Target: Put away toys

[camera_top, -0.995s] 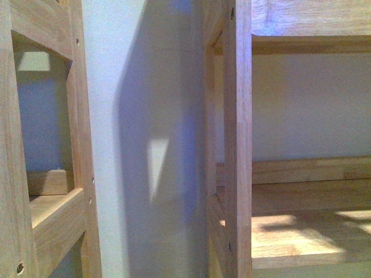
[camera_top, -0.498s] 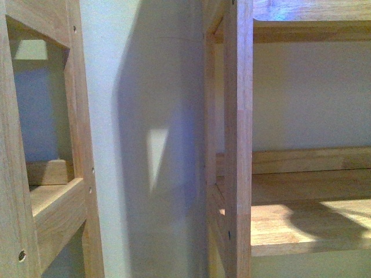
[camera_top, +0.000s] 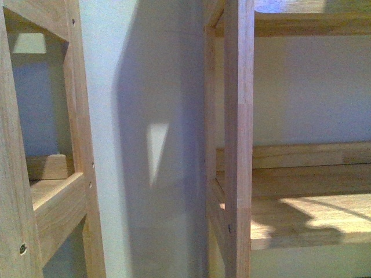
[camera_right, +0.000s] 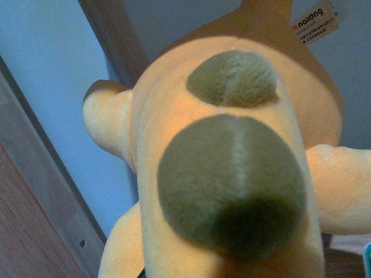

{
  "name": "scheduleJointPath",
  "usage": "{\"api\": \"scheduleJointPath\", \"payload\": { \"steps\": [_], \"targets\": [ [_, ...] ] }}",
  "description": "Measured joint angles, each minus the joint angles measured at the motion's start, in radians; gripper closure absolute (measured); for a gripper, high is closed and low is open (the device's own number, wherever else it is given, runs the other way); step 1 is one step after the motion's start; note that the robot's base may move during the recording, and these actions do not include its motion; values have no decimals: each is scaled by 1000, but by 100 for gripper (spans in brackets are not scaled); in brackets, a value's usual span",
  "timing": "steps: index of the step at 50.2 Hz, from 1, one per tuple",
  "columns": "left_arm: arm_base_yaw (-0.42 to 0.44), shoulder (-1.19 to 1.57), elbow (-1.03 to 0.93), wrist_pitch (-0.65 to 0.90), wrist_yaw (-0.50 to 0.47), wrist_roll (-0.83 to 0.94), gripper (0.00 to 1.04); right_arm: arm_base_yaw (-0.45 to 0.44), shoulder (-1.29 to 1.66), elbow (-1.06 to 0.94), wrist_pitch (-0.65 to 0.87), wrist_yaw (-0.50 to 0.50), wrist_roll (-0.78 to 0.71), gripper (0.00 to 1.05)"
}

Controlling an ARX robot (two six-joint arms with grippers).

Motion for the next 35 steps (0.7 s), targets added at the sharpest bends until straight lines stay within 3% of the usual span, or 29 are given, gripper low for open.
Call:
{"api": "scheduleJointPath", "payload": {
  "steps": [35],
  "targets": [
    [0, 0, 0, 0, 0, 0, 6, 52, 62, -25, 1, -41, 212, 97]
  ]
}}
